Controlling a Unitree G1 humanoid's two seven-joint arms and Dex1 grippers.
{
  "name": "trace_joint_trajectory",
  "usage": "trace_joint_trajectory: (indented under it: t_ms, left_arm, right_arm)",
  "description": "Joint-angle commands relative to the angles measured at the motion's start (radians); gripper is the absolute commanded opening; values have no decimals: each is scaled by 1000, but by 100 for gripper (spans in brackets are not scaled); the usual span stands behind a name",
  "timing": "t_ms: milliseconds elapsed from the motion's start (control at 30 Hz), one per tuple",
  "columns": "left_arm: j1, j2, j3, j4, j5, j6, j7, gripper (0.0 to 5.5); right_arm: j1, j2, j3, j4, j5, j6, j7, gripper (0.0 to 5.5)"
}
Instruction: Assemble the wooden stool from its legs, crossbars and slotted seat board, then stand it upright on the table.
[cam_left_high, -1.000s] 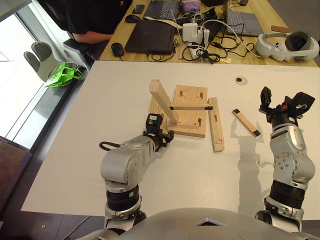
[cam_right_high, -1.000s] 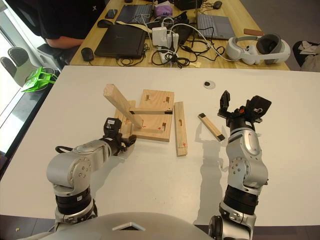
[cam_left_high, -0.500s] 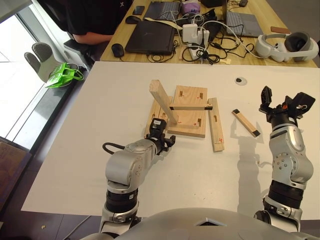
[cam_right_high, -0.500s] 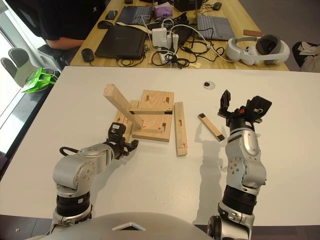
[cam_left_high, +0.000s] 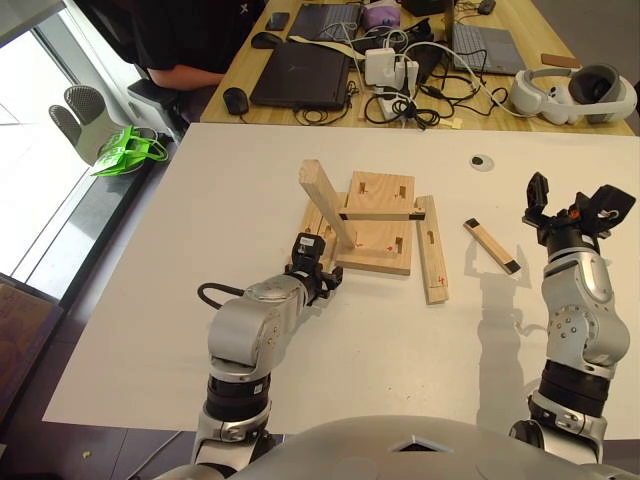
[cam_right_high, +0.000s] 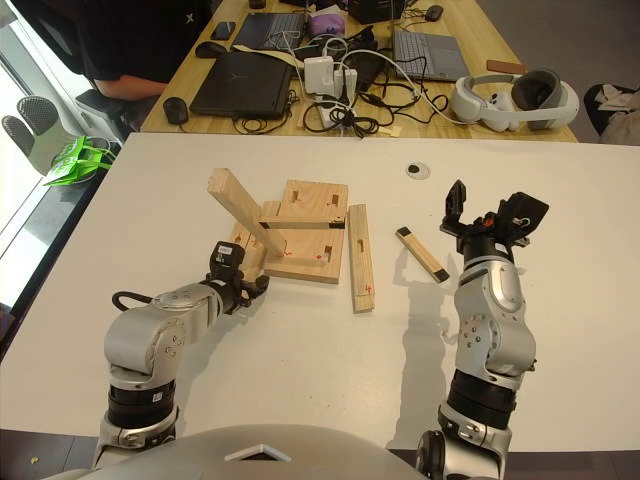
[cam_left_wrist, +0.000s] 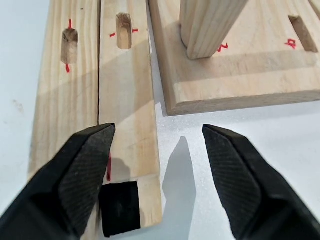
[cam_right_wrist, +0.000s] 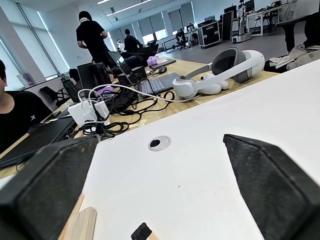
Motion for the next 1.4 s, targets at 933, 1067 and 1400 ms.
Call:
trace_joint_trajectory:
  t_ms: [933,1067,1400]
  left_arm:
    - [26,117,-36,77,39,-84,-11,139]
    - [22,130,-38,77,39,-106,-20,104]
    - [-102,125,93,60,41,-183,2,104]
  right_arm:
    - [-37,-20,-28,34,-3,-5,-2,465]
    - [-39,-21,-31,37,-4,-7,-3,465]
    - [-52,-25,-37,55,-6,-21,-2,465]
